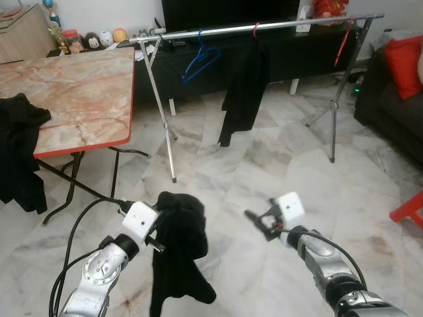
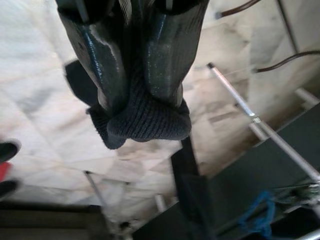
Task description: Hang hanger
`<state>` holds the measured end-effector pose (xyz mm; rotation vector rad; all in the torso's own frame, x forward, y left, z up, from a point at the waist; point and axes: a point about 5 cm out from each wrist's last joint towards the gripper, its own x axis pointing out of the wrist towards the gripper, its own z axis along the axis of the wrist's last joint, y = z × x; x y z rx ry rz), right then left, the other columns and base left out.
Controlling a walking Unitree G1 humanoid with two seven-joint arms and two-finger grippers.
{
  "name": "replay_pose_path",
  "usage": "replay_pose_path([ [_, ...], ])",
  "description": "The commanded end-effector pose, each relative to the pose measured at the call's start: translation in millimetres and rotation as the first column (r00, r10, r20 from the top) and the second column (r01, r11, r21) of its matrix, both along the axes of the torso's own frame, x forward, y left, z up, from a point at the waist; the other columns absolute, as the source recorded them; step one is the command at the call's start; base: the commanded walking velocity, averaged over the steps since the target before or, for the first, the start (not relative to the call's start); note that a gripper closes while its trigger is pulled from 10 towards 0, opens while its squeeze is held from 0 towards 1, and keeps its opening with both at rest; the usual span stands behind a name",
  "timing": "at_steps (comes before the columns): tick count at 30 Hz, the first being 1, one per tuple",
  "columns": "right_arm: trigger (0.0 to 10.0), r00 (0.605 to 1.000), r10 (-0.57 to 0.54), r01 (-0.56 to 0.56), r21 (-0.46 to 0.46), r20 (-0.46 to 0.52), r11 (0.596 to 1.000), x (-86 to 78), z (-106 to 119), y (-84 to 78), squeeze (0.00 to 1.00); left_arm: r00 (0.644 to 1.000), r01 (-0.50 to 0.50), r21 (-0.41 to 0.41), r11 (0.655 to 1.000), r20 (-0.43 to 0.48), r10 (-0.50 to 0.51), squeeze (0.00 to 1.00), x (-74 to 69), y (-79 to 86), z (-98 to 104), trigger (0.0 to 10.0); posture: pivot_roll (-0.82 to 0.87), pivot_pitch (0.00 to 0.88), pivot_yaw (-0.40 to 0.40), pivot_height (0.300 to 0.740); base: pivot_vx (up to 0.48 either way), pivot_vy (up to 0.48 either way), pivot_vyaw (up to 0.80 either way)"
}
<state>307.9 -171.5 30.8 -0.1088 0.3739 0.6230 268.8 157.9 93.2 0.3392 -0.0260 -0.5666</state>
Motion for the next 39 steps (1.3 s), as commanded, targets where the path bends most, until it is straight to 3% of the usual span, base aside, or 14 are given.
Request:
replay_pose_path([
  [1, 10.0, 0.994, 0.099, -0.099, -0.005, 0.039, 0.995, 5.3, 12, 1.4, 0.0, 0.999, 0.039, -0.01, 0.999, 0.035, -0.039, 0.0, 3.6, -2.9, 16, 10.0, -0.1, 0.0, 0.09, 0.74, 0.0, 0.0, 0.0],
  [6, 10.0, 0.952, 0.303, -0.298, -0.09, 0.053, 0.95, 6.1, 27, -4.7, 0.0, 0.996, 0.085, -0.007, 0.996, 0.033, -0.085, 0.0, 5.6, -9.0, 27, 10.0, -0.1, 0.0, 0.093, 0.74, 0.0, 0.0, 0.0],
  [8, 10.0, 0.955, 0.288, -0.282, -0.085, 0.07, 0.956, 10.9, 34, -8.9, 0.16, 0.995, 0.095, -0.01, 0.995, 0.028, -0.095, 0.0, 5.8, -10.5, 29, 10.0, -0.11, 0.0, 0.096, 0.74, 0.0, 0.0, 0.0],
  [9, 10.0, 0.961, 0.269, -0.265, -0.053, 0.068, 0.963, 14.2, 39, -11.0, 1.0, 0.995, 0.103, -0.014, 0.995, 0.018, -0.103, 0.0, 5.3, -12.0, 30, 10.0, -0.11, 0.0, 0.096, 0.74, 0.0, 0.0, 0.0],
  [16, 10.0, 0.87, 0.493, -0.485, -0.176, -0.003, 0.856, -6.0, 27, -5.4, 1.0, 0.993, 0.117, -0.017, 0.993, -0.003, -0.117, 0.0, 2.9, -14.8, 30, 10.0, -0.11, 0.0, 0.101, 0.74, 0.0, 0.0, 0.0],
  [24, 10.0, 0.89, 0.455, -0.444, -0.22, 0.003, 0.869, -0.7, 29, -7.8, 1.0, 0.992, 0.128, -0.017, 0.992, -0.019, -0.128, 0.0, 1.2, -16.4, 31, 10.0, -0.11, 0.0, 0.102, 0.74, 0.0, 0.0, 0.0],
  [25, 10.0, 0.931, 0.364, -0.342, -0.262, 0.038, 0.902, 7.2, 31, -9.9, 1.0, 0.991, 0.13, -0.021, 0.991, -0.018, -0.131, 0.0, 0.8, -17.8, 32, 10.0, -0.11, 0.0, 0.099, 0.74, 0.0, 0.0, 0.0],
  [26, 10.0, 0.984, 0.144, -0.102, -0.329, 0.107, 0.939, 20.5, 32, -16.9, 0.4, 0.991, 0.133, -0.027, 0.991, -0.017, -0.133, 0.0, -0.1, -20.4, 32, 10.0, -0.11, 0.0, 0.099, 0.74, 0.0, 0.0, 0.0],
  [27, 10.0, 0.988, 0.075, -0.023, -0.347, 0.138, 0.938, 23.6, 33, -19.6, 0.4, 0.991, 0.133, -0.029, 0.991, -0.018, -0.133, 0.0, -0.4, -21.1, 32, 10.0, -0.11, 0.0, 0.099, 0.74, 0.0, 0.0, 0.0],
  [28, 10.0, 0.987, -0.047, 0.095, -0.323, 0.153, 0.942, 26.2, 32, -24.3, 0.0, 0.991, 0.132, -0.031, 0.991, -0.019, -0.133, 0.0, -0.7, -21.7, 32, 10.0, -0.11, 0.0, 0.099, 0.74, 0.0, 0.0, 0.0],
  [35, 10.0, 0.883, -0.464, 0.469, -0.109, 0.065, 0.877, 15.0, 6, -27.3, 0.0, 0.991, 0.132, -0.042, 0.99, -0.028, -0.133, 0.0, -3.4, -26.6, 30, 10.0, -0.11, 0.0, 0.101, 0.74, 0.0, 0.0, 0.0],
  [37, 7.6, 0.869, -0.495, 0.495, -0.093, 0.03, 0.864, 9.8, -3, -20.4, 0.0, 0.99, 0.136, -0.044, 0.99, -0.027, -0.137, 0.0, -3.5, -28.3, 31, 10.0, -0.11, 0.0, 0.104, 0.74, 0.0, 0.0, 0.0],
  [38, 0.0, 0.864, -0.503, 0.502, -0.087, 0.019, 0.86, 8.4, -5, -17.4, 0.0, 0.99, 0.137, -0.045, 0.99, -0.028, -0.138, 0.0, -3.6, -28.7, 31, 10.0, -0.11, 0.0, 0.104, 0.74, 0.0, 0.0, 0.0],
  [39, 0.0, 0.862, -0.507, 0.506, -0.079, 0.01, 0.859, 6.9, -8, -13.9, 0.0, 0.99, 0.137, -0.046, 0.989, -0.027, -0.139, 0.0, -3.6, -29.0, 31, 10.0, -0.11, 0.0, 0.104, 0.74, 0.0, 0.0, 0.0],
])
